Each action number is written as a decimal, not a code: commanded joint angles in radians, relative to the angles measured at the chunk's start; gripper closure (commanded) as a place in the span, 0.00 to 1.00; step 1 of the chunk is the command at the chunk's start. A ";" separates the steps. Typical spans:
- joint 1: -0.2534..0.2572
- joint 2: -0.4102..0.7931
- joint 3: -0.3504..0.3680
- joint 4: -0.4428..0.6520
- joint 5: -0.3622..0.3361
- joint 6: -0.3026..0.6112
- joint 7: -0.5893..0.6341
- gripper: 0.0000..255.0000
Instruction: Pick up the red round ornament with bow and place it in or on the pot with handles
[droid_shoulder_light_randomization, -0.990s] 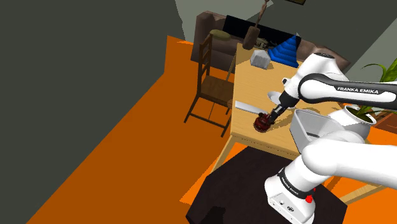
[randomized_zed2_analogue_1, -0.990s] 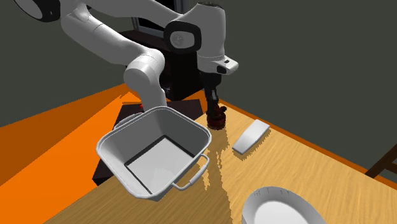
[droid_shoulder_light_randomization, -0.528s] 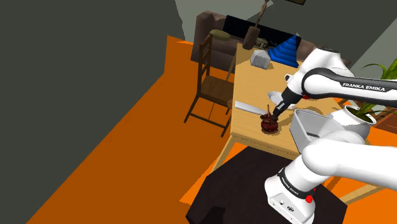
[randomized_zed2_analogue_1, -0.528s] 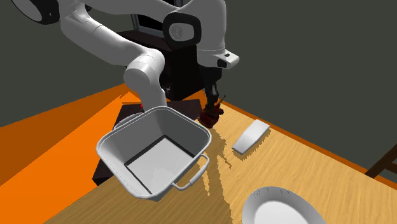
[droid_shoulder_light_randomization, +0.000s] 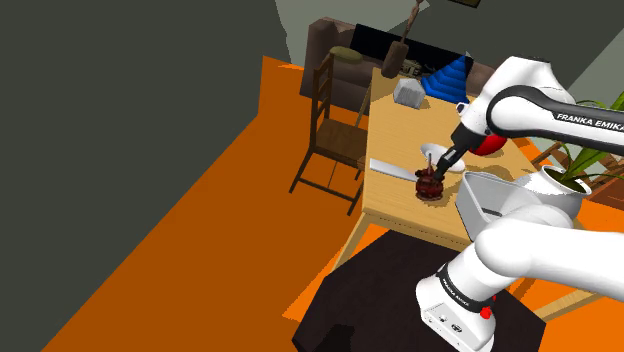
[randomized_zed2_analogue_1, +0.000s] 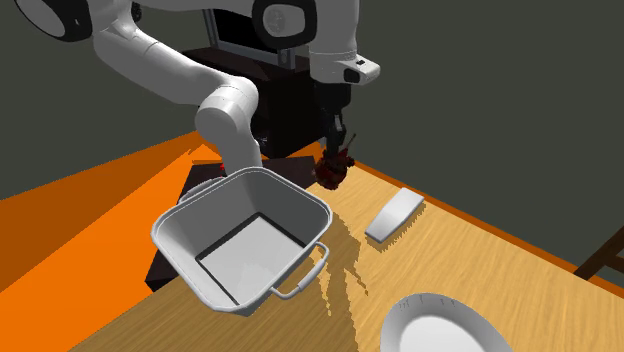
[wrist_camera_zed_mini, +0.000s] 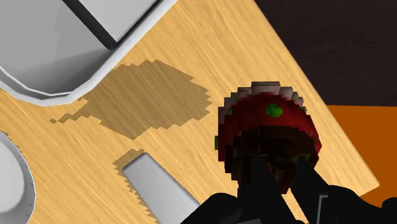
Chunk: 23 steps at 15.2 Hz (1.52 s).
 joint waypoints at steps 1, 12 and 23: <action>0.005 -0.007 0.009 0.024 0.009 -0.031 0.001 1.00; 0.024 -0.005 0.043 0.171 0.046 -0.174 -0.004 1.00; 0.039 0.028 0.069 0.332 0.074 -0.303 -0.010 1.00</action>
